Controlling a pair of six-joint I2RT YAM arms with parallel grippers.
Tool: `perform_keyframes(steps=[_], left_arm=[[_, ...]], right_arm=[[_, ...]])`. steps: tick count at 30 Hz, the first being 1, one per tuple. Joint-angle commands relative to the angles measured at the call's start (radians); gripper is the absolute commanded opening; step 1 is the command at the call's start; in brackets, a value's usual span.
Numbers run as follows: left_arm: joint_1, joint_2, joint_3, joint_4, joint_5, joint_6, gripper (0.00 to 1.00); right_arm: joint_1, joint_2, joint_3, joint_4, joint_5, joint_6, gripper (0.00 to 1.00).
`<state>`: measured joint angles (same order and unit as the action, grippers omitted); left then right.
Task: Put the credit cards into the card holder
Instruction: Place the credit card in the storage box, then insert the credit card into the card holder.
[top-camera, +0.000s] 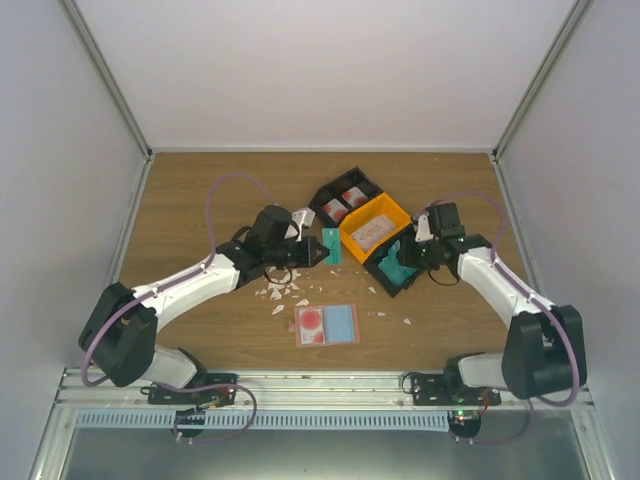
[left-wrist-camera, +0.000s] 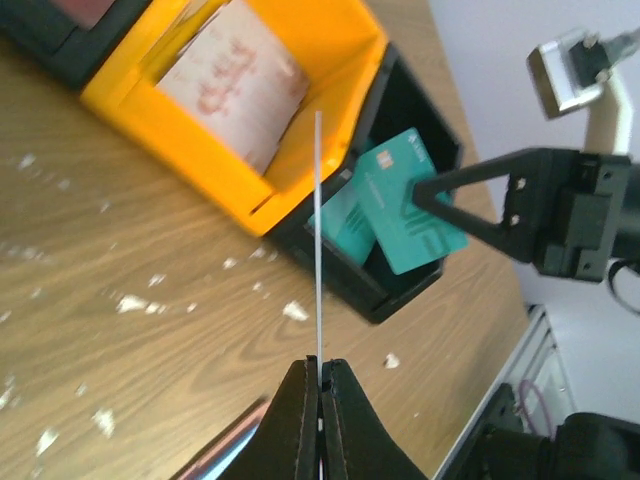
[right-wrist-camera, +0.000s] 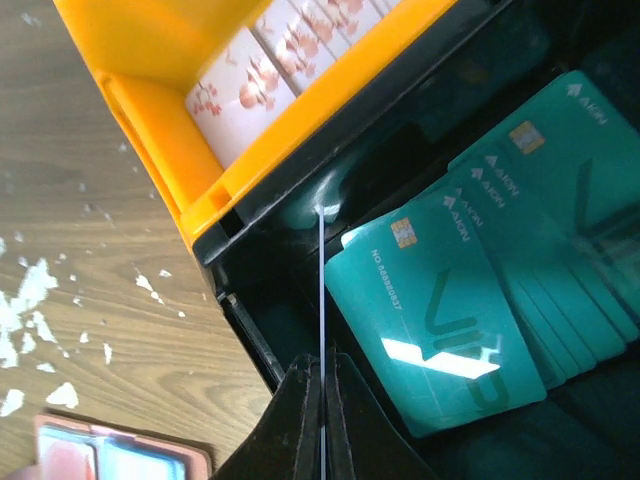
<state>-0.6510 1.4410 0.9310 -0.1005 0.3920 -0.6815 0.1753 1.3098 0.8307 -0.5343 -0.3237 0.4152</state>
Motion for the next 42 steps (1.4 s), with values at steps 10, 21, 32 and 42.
perform_keyframes(steps=[10, 21, 32, 42], left_arm=[[-0.006, -0.186, -0.254, -0.023, -0.01, 0.006, 0.0], [-0.085, -0.29, -0.42, 0.03, -0.004, -0.104, 0.0], [-0.243, -0.353, -0.673, 0.282, -0.127, -0.392, 0.0], [-0.277, -0.278, -0.695, 0.419, -0.092, -0.425, 0.0]], right_arm=[[0.163, 0.112, 0.075, -0.061, 0.283, 0.01, 0.02], [0.348, 0.058, 0.179, -0.226, 0.609, 0.152, 0.01], [0.597, -0.071, 0.067, -0.161, 0.481, 0.3, 0.0], [0.701, -0.095, -0.126, -0.015, 0.333, 0.37, 0.01]])
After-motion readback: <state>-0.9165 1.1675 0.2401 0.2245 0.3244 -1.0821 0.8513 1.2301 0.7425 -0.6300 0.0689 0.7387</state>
